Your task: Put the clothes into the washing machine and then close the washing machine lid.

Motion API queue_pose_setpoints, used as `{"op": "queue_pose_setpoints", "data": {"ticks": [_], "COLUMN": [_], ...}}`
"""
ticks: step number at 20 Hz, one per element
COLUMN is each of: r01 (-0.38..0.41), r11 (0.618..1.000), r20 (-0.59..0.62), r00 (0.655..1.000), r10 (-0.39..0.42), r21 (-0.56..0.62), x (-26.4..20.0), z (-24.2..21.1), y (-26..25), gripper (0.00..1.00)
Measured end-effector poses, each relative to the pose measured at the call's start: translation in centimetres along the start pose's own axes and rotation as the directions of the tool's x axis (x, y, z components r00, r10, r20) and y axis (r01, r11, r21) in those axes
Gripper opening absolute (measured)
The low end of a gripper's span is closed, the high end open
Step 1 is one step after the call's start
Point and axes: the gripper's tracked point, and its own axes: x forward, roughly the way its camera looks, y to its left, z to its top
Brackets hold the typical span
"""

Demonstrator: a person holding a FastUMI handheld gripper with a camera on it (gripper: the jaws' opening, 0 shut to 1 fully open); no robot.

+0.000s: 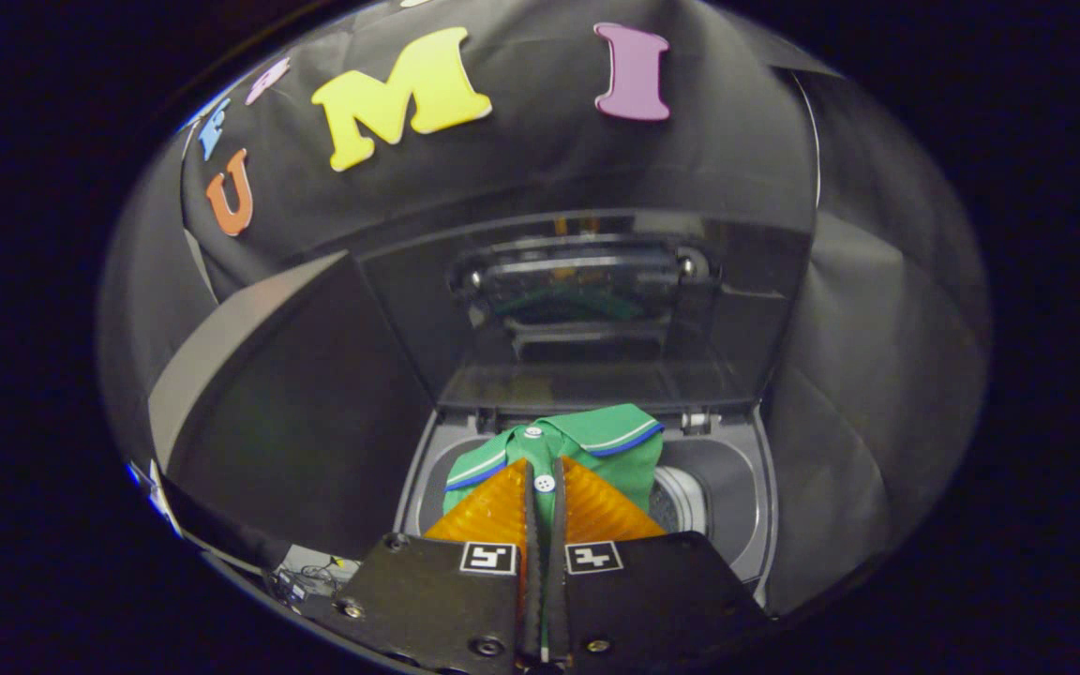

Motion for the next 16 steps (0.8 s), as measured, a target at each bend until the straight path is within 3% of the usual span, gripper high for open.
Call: {"op": "queue_pose_setpoints", "data": {"ticks": [8,13,16], "r01": [0.053,0.103,0.177], "r11": [0.997,0.991,0.976], "r20": [-0.186,-0.303,-0.360], "r00": [0.982,0.950,0.925], "r10": [-0.044,-0.074,-0.120], "r21": [0.047,0.083,0.129], "x": [7.2,10.7,12.0], "z": [-6.3,-9.4,-11.2], "y": [-1.8,-2.6,-3.8], "gripper": [0.06,0.06,0.06]}}
